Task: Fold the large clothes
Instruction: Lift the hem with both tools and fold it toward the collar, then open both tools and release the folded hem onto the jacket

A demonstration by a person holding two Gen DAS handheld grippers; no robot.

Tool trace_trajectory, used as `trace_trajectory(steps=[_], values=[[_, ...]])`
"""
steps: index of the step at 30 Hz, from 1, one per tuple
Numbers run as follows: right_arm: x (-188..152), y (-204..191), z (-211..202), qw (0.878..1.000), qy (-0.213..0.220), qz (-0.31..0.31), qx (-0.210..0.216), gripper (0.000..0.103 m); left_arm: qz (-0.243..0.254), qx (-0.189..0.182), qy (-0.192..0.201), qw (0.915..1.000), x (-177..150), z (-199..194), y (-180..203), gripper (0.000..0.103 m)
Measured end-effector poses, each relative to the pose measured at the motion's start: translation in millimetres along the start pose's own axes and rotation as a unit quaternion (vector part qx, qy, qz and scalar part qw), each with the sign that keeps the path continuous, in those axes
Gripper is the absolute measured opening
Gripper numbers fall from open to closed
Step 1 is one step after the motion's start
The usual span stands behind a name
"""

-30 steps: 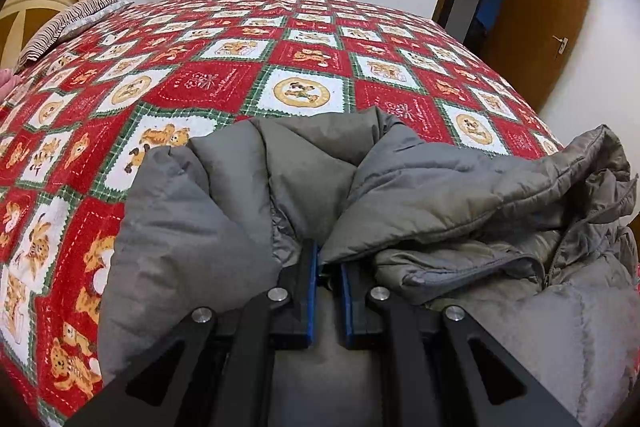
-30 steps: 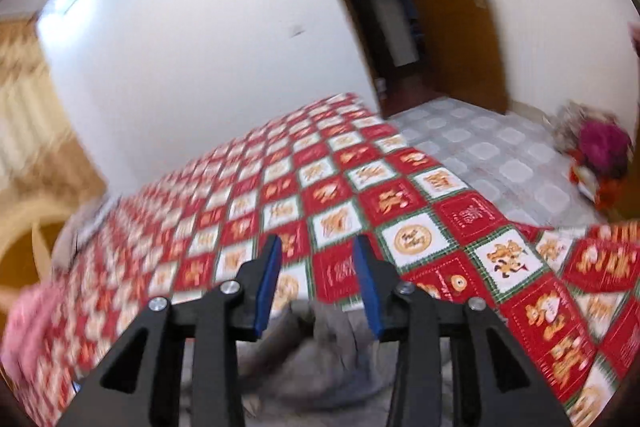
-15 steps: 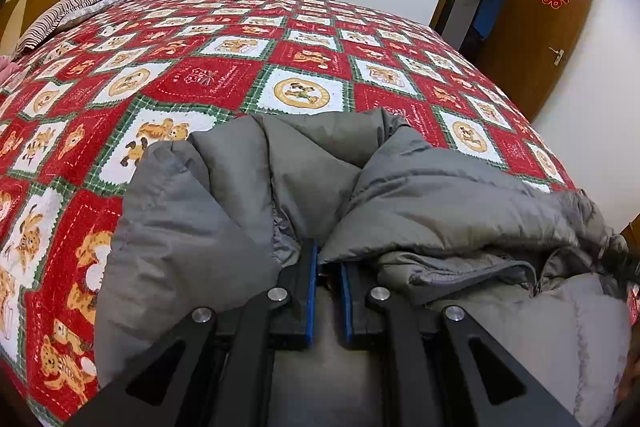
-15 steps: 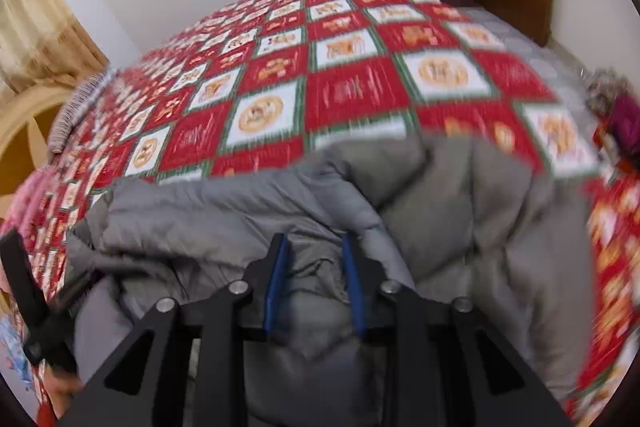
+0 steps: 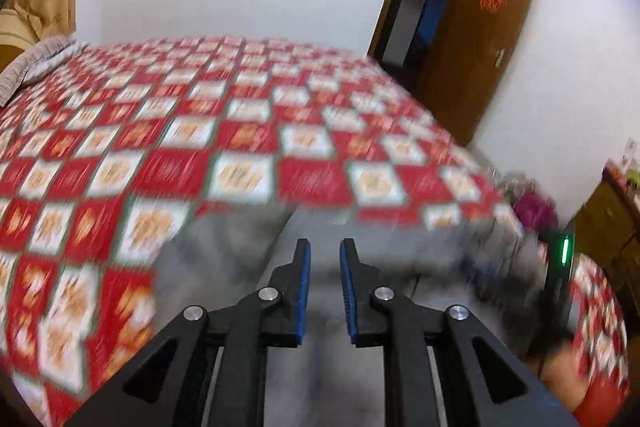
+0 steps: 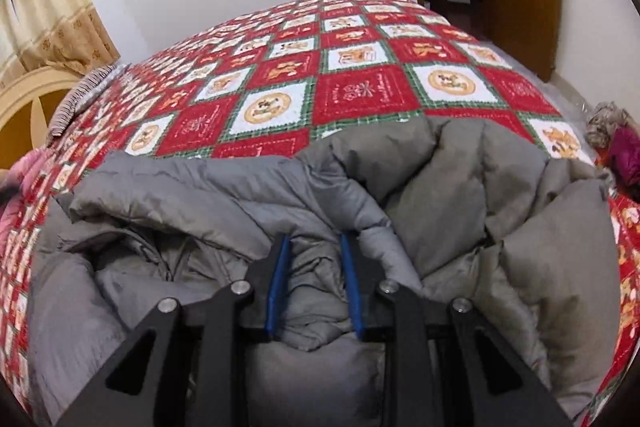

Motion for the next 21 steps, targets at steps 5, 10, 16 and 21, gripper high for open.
trace_trajectory(steps=[5,10,16,21], values=[[-0.7,0.1,0.2,1.0,0.001,-0.003,-0.003,0.028,-0.035,-0.03,-0.065,0.9968,5.5,91.6,12.5,0.036],[-0.7,1.5,0.2,1.0,0.003,0.001,0.011,0.029,0.002,-0.002,-0.084,0.9965,-45.2,123.3,8.0,0.036],[5.4,3.2,-1.3,1.0,-0.02,0.008,0.013,0.029,-0.002,-0.009,-0.079,0.9968,-47.2,124.3,4.1,0.036],[14.8,13.7,-8.6,0.999,-0.015,0.032,0.011,0.032,-0.019,-0.03,-0.075,0.9965,-46.7,126.2,0.4,0.036]])
Point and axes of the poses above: each gripper's, at about its wrist camera, not at the fingertips, and z roughly the way its jaws point, y to its right, x to its top, the point moved 1 cm from there along z, roughly the way its jaws point, and after that the axes turned 1 degree about -y, right-handed, at the moved point
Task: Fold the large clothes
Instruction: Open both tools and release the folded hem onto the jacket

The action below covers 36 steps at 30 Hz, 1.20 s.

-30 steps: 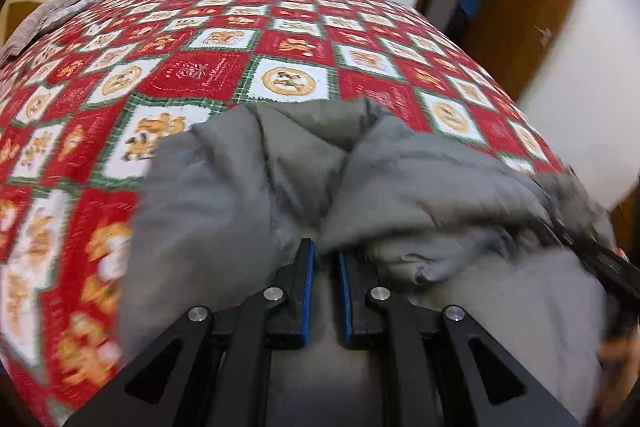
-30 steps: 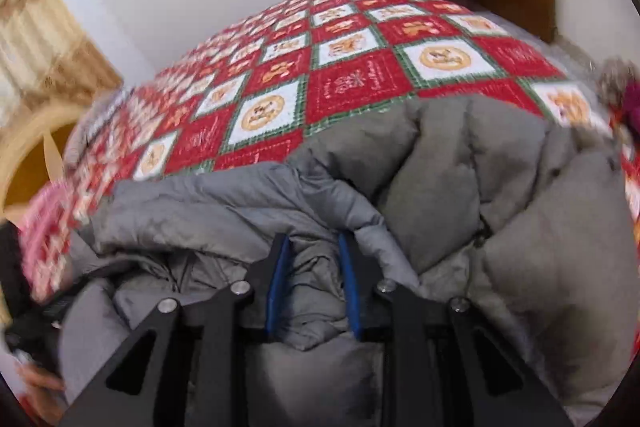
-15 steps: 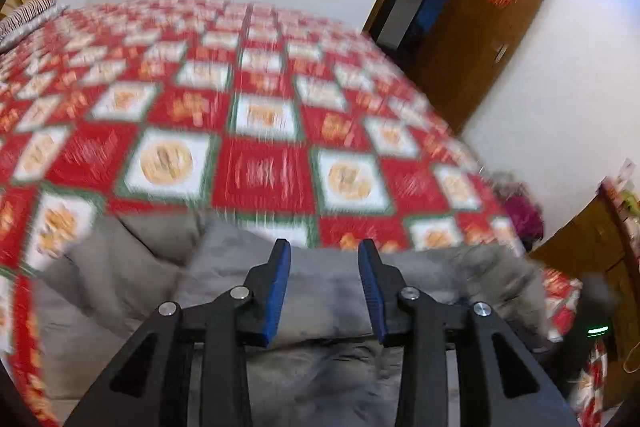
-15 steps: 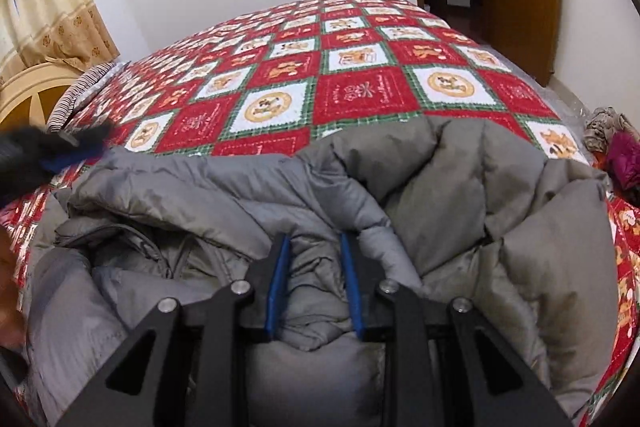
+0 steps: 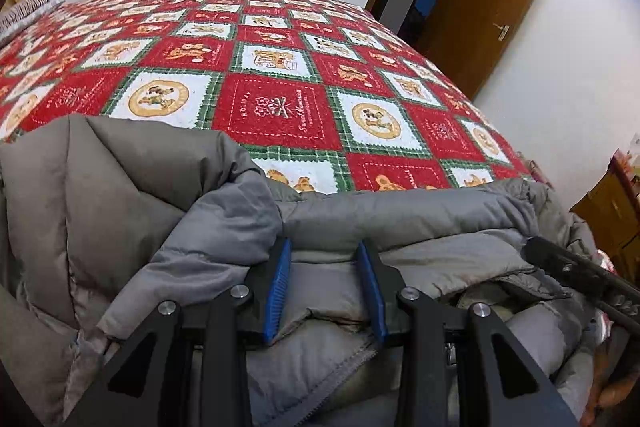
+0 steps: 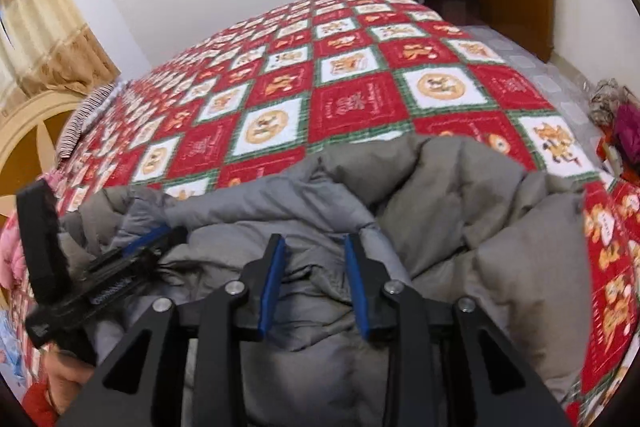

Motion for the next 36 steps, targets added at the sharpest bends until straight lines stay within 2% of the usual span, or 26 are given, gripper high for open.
trace_trajectory(steps=[3,6,13,17,18,19,20,22,24,26,29,32,36], values=[[-7.4,-0.3,8.7,1.0,-0.007,-0.021,-0.007,0.031,-0.015,-0.016,0.004,0.9997,0.1,-1.5,-5.3,0.036],[-12.5,0.8,14.3,1.0,0.007,-0.024,-0.006,0.031,-0.012,-0.009,0.004,0.9999,1.2,0.4,-3.0,0.036],[-10.6,-15.6,15.8,0.996,0.011,-0.067,-0.063,0.033,0.0,0.007,-0.001,1.0,2.1,0.3,2.1,0.036],[-2.3,-18.6,2.5,0.995,-0.02,-0.07,-0.068,0.035,0.024,0.034,-0.048,0.998,9.7,-18.1,12.1,0.036],[-1.3,-20.5,-14.9,0.996,-0.013,-0.065,-0.066,0.036,0.031,0.038,-0.049,0.9976,9.5,-31.7,14.1,0.036],[-2.6,-22.4,-39.7,0.997,0.014,-0.061,-0.051,0.038,0.037,0.038,-0.041,0.9977,8.9,-47.1,15.9,0.036],[-4.9,-24.4,-58.2,0.997,0.032,-0.061,-0.04,0.048,0.047,0.033,-0.025,0.998,6.9,-70.8,17.9,0.036],[-15.5,-28.1,-108.8,0.995,0.068,-0.069,-0.03,0.059,0.06,0.024,-0.006,0.9979,1.4,-112.2,19.7,0.04],[-33.0,-29.8,-156.6,0.992,0.094,-0.077,-0.023,0.059,0.07,0.013,0.011,0.9974,-11.8,-163.5,20.6,0.053],[-56.6,-29.1,-202.9,0.991,0.109,-0.081,-0.016,0.059,0.082,-0.004,0.025,0.9963,-30.9,-206.2,23.5,0.062],[-111.4,-20.2,-274.6,0.99,0.119,-0.074,-0.009,0.064,0.107,-0.028,0.044,0.9929,-84.3,-288.2,25.4,0.067],[-156.6,-12.3,-324.6,0.99,0.12,-0.069,0.009,0.064,0.112,-0.029,0.052,0.992,-137.9,-348.0,23.6,0.07],[-218.5,-4.7,-399.6,0.985,0.152,-0.079,-0.035,0.064,0.092,-0.013,0.048,0.9945,-203.9,-403.0,11.0,0.07]])
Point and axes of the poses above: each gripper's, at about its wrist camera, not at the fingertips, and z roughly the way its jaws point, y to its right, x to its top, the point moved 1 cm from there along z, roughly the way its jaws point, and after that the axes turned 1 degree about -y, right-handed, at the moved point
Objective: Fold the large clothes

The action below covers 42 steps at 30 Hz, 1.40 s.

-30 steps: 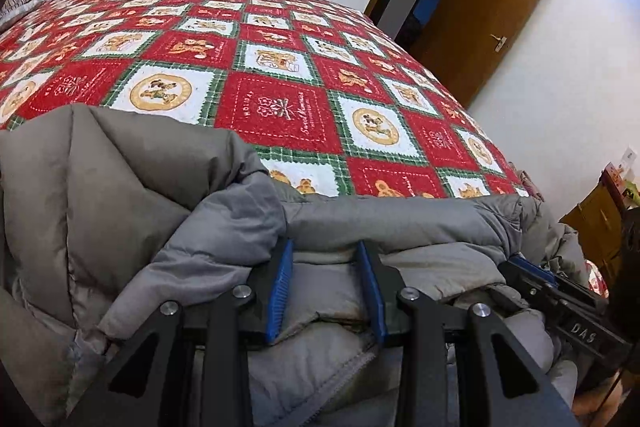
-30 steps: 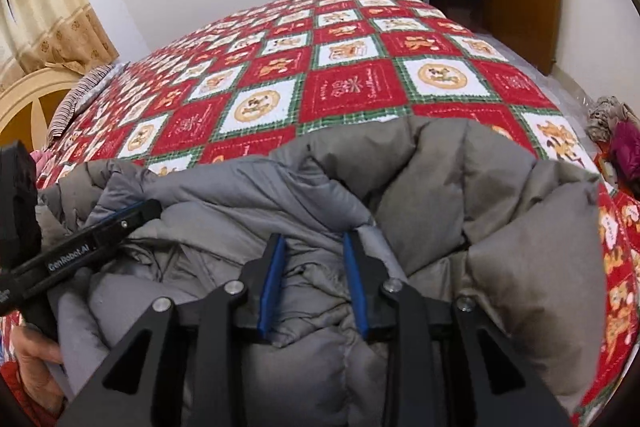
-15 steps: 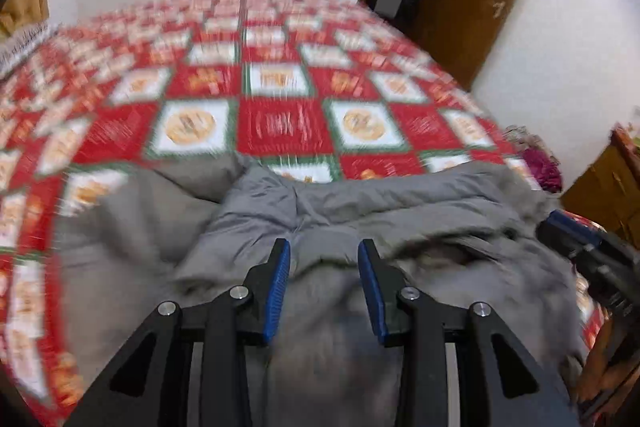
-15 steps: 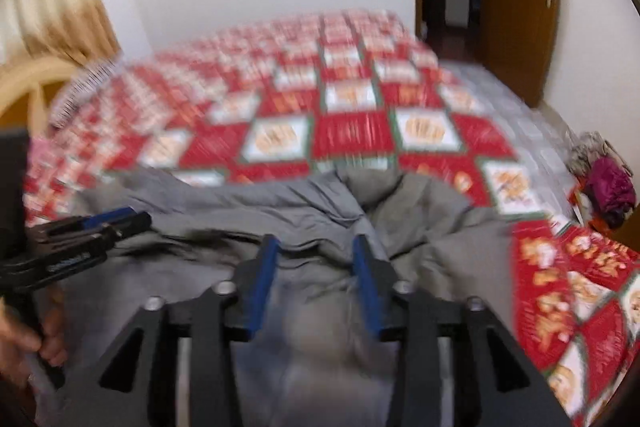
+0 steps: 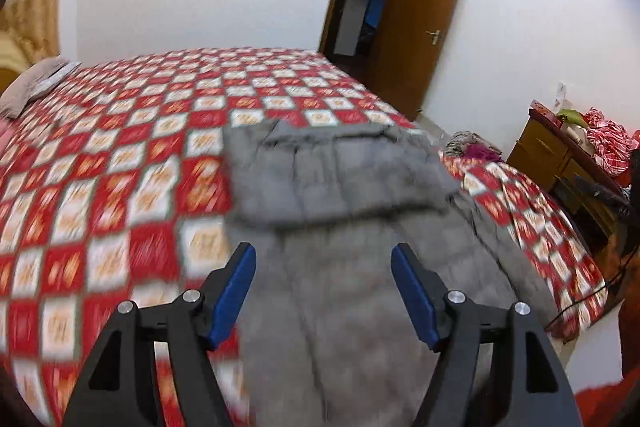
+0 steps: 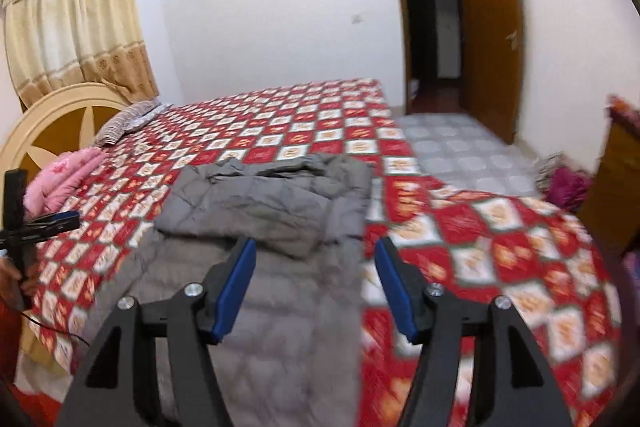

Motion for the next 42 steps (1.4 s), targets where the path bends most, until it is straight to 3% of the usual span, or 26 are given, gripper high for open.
trace_trajectory(steps=[5,9,11,12,15,20,23,27,30,34,37,38,40,42], values=[[-16.0,-3.3,-81.8,0.999,0.028,-0.009,-0.027,0.064,-0.027,0.03,-0.004,0.9992,-59.8,-51.6,-8.0,0.07],[-19.5,-15.3,-136.2,0.998,0.051,-0.027,-0.026,0.064,-0.05,0.013,0.008,0.9986,-83.5,-88.7,-15.3,0.07],[-26.1,-21.1,-143.3,0.998,0.053,-0.037,-0.016,0.077,-0.056,0.003,0.031,0.9979,-92.8,-101.8,-20.5,0.072],[-32.0,-23.8,-140.0,0.998,0.054,-0.04,-0.017,0.081,-0.059,0.001,0.037,0.9976,-97.1,-105.1,-22.0,0.078],[-64.6,-27.1,-100.7,0.999,0.017,-0.03,-0.033,0.083,-0.077,-0.014,0.051,0.9956,-120.3,-97.8,-30.0,0.082],[-120.1,-24.8,-38.1,0.998,-0.044,-0.001,-0.035,0.079,-0.111,0.008,0.014,0.9937,-146.2,-50.4,-38.1,0.082],[-142.4,-15.6,-16.1,0.996,-0.063,0.018,-0.056,0.078,-0.12,-0.019,-0.001,0.9926,-162.9,-26.1,-38.5,0.082],[-158.7,-8.2,1.3,0.993,-0.093,0.018,-0.067,0.078,-0.133,-0.014,-0.029,0.9906,-185.3,-2.1,-44.5,0.082],[-167.4,-4.2,14.2,0.99,-0.124,0.016,-0.066,0.078,-0.153,-0.05,-0.038,0.9862,-196.9,6.7,-46.4,0.082],[-182.5,-3.8,28.8,0.986,-0.16,0.029,-0.044,0.072,-0.133,-0.051,-0.038,0.9891,-199.0,10.9,-41.1,0.082],[-184.0,-11.2,31.6,0.985,-0.161,0.001,-0.053,0.072,-0.14,-0.081,-0.04,0.986,-201.4,9.8,-40.9,0.082],[-183.3,-13.3,31.2,0.985,-0.166,-0.006,-0.05,0.064,-0.145,-0.099,-0.047,0.9834,-203.1,11.0,-40.3,0.082],[-183.3,-15.7,32.2,0.983,-0.184,-0.01,-0.016,0.045,-0.137,-0.1,-0.058,0.9837,-205.5,11.9,-34.4,0.082],[-186.7,-20.0,32.9,0.98,-0.198,-0.021,-0.005,0.044,-0.117,-0.081,-0.062,0.9878,-206.2,13.8,-28.0,0.082]])
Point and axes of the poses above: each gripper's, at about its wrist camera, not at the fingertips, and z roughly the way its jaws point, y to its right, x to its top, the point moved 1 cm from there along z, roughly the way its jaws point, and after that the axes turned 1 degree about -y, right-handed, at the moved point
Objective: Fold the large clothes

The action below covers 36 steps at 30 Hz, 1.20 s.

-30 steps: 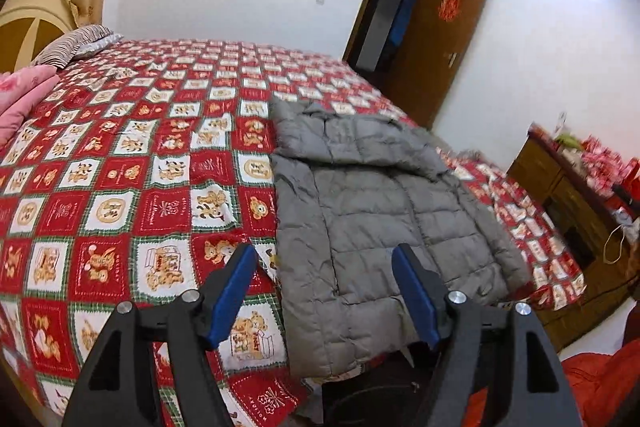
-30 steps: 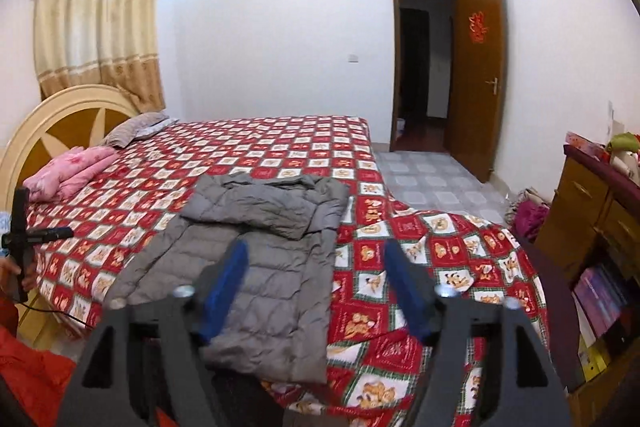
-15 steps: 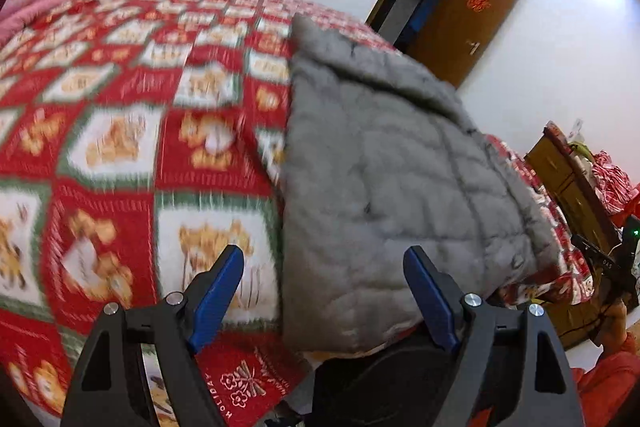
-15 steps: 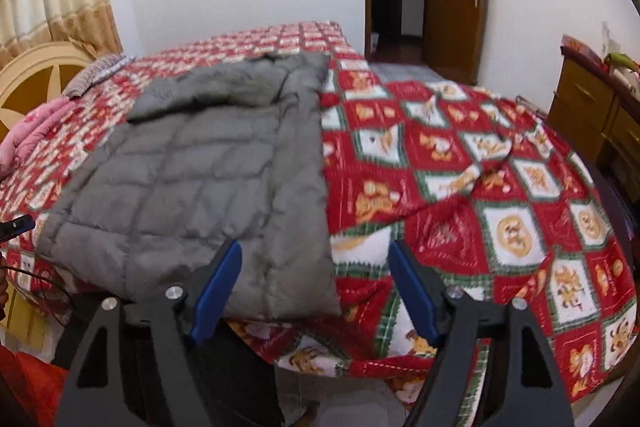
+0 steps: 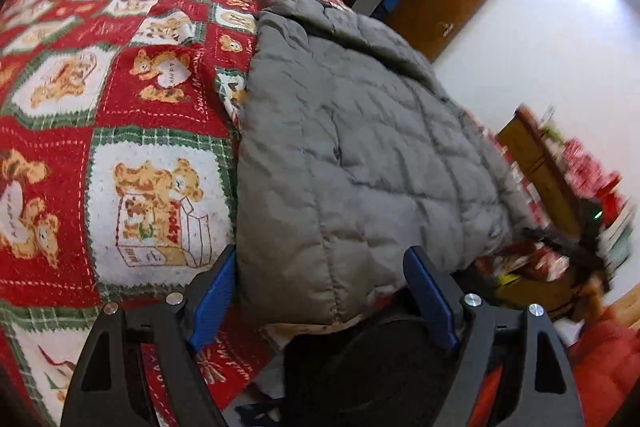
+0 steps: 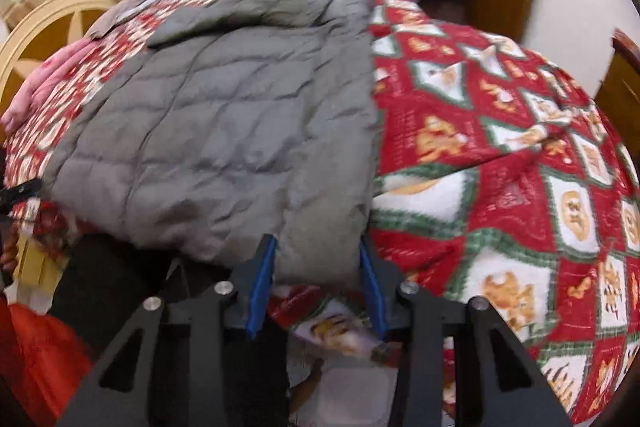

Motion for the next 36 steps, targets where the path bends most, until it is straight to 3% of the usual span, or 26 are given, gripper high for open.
trace_trajectory(steps=[3,5,6,7,9,11,14,16,22,29,33,36], values=[[-2.1,3.0,9.6,1.0,-0.009,0.003,-0.02,0.046,-0.008,0.007,-0.003,0.9999,0.5,6.0,0.1,0.082],[-3.8,12.3,16.0,0.999,-0.013,0.033,0.002,0.046,-0.013,0.008,-0.003,0.9999,0.7,5.9,-0.2,0.079],[-5.2,16.1,19.1,0.999,-0.017,0.047,0.015,0.046,-0.012,0.011,-0.003,0.9999,0.8,5.1,-1.2,0.072],[-7.4,20.3,22.0,0.998,-0.019,0.06,0.021,0.04,-0.012,0.015,-0.003,0.9998,0.7,3.8,-2.4,0.067],[-9.6,22.1,20.0,0.998,-0.015,0.06,0.026,0.02,-0.029,0.0,-0.005,0.9996,-0.1,1.8,-9.1,0.04],[-13.2,26.6,13.5,0.996,-0.005,0.078,0.045,0.014,-0.053,-0.033,-0.005,0.9981,-1.6,3.1,-13.7,0.03],[-16.6,29.9,-1.2,0.993,0.016,0.092,0.075,0.011,-0.033,-0.039,0.0,0.9987,-2.4,0.7,-1.2,0.021],[-18.7,35.1,-17.2,0.986,0.038,0.112,0.117,0.011,-0.025,-0.054,0.013,0.9981,0.2,-7.2,8.1,0.019],[-19.2,47.7,-62.8,0.97,0.091,0.147,0.171,0.01,-0.02,-0.099,0.06,0.9931,9.8,-46.8,26.3,0.018],[-17.8,41.4,-100.4,0.962,0.114,0.152,0.194,0.01,-0.029,-0.132,0.09,0.9867,20.7,-83.2,44.5,0.018],[2.2,49.5,-125.5,0.96,0.149,0.147,0.185,0.01,-0.032,-0.135,0.109,0.9843,45.3,-102.9,54.3,0.018],[25.8,60.8,-136.3,0.949,0.179,0.158,0.204,0.01,-0.046,-0.124,0.115,0.9846,70.8,-109.0,56.3,0.018]])
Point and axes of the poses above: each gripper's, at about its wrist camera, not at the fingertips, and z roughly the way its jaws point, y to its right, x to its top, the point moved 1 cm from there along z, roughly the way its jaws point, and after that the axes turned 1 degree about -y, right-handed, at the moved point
